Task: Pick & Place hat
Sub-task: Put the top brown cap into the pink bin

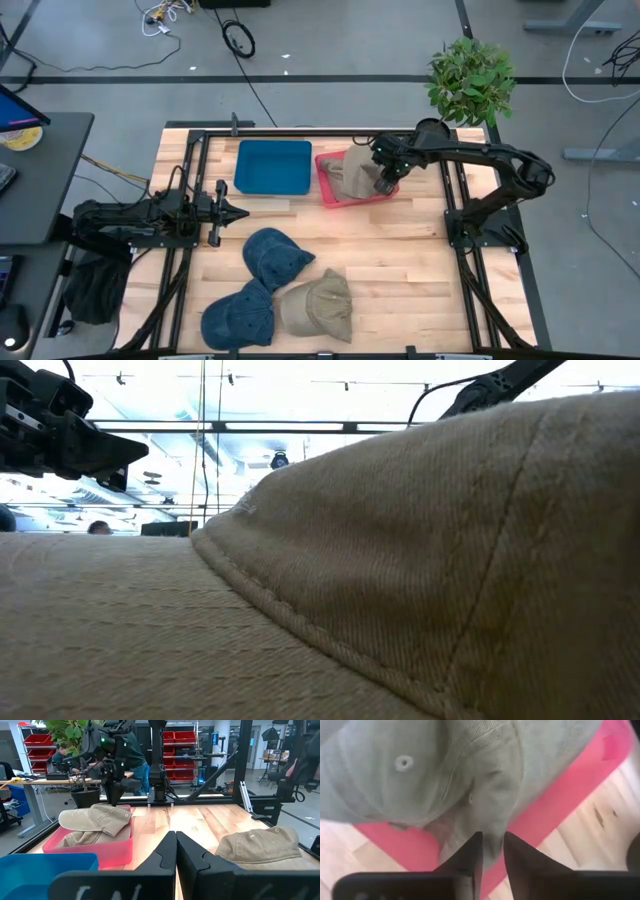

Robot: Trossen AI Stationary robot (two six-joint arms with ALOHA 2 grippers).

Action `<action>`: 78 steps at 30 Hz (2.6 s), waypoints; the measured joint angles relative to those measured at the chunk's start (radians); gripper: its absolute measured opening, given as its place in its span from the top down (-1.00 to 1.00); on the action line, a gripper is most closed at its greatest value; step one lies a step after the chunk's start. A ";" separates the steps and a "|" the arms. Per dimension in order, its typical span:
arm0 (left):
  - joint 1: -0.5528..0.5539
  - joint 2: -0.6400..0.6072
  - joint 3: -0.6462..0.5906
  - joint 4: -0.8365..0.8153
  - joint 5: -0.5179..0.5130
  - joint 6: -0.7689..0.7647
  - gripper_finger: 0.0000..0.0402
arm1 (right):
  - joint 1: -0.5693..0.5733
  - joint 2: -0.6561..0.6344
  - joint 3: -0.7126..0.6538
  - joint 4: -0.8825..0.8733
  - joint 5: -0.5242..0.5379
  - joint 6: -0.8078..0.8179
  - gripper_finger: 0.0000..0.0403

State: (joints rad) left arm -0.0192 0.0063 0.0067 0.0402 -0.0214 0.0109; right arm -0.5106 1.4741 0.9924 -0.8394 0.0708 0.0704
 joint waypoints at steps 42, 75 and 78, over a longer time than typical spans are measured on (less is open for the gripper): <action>0.000 0.000 0.000 0.000 0.000 0.000 0.99 | -0.080 0.132 -0.003 0.365 -0.123 0.125 1.00; 0.000 0.000 0.000 0.000 0.000 0.000 0.99 | 0.048 0.253 0.006 0.242 -0.278 -0.058 1.00; 0.000 0.000 0.000 0.000 0.000 0.000 0.99 | 0.049 0.217 0.002 0.240 -0.276 -0.043 1.00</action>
State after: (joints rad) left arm -0.0193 0.0063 0.0067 0.0399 -0.0215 0.0113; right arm -0.4618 1.6912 0.9943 -0.5992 -0.2050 0.0275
